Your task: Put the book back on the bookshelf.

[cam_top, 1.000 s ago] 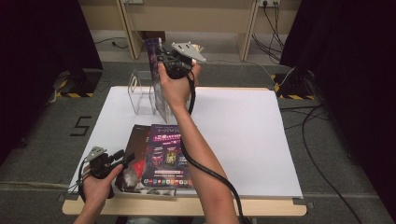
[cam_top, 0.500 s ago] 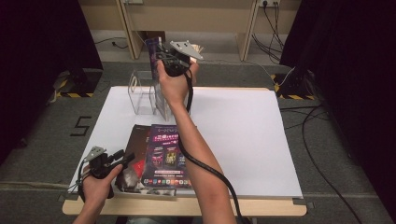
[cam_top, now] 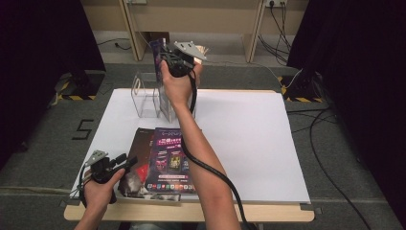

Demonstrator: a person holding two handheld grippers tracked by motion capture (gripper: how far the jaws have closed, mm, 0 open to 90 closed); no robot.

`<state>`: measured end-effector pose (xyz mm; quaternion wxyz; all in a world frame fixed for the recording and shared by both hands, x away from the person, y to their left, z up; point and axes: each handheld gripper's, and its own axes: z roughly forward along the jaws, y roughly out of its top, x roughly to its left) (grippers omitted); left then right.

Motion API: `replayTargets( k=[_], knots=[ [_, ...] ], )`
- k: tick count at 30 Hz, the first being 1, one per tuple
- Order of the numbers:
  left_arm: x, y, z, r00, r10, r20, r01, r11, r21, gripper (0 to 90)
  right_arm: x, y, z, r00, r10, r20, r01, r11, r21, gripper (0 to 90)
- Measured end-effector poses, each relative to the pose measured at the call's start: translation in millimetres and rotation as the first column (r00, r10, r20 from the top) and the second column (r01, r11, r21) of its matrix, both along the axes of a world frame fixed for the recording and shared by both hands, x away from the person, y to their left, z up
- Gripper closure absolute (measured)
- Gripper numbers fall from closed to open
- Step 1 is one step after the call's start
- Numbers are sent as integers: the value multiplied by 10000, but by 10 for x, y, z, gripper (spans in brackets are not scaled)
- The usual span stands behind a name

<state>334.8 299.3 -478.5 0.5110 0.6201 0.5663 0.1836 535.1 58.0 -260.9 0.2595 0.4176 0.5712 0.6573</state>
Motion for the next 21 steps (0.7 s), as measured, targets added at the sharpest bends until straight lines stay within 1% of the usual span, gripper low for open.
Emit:
replayTargets(
  k=[3,11,12,16,21],
  knots=[
    [2,-3,-6,10000,-8,-29,8,10000,5,442,28,-8,-12,9999,-104,-25,103,9999,-105,837],
    [5,2,-2,10000,-6,0,6,10000,18,443,87,-29,-32,9995,-318,-29,318,9993,-170,837],
    [4,2,-1,10000,-8,-1,8,10000,8,443,99,-31,-39,9994,-334,44,335,9991,-247,837],
    [6,-5,-7,10000,-15,-23,15,10000,13,443,122,-29,-73,9992,-389,-71,387,9989,-268,836],
    [6,-7,-4,10000,-26,-8,26,10000,24,443,159,-18,-106,9987,-501,-89,498,9981,-358,836]
  ],
)
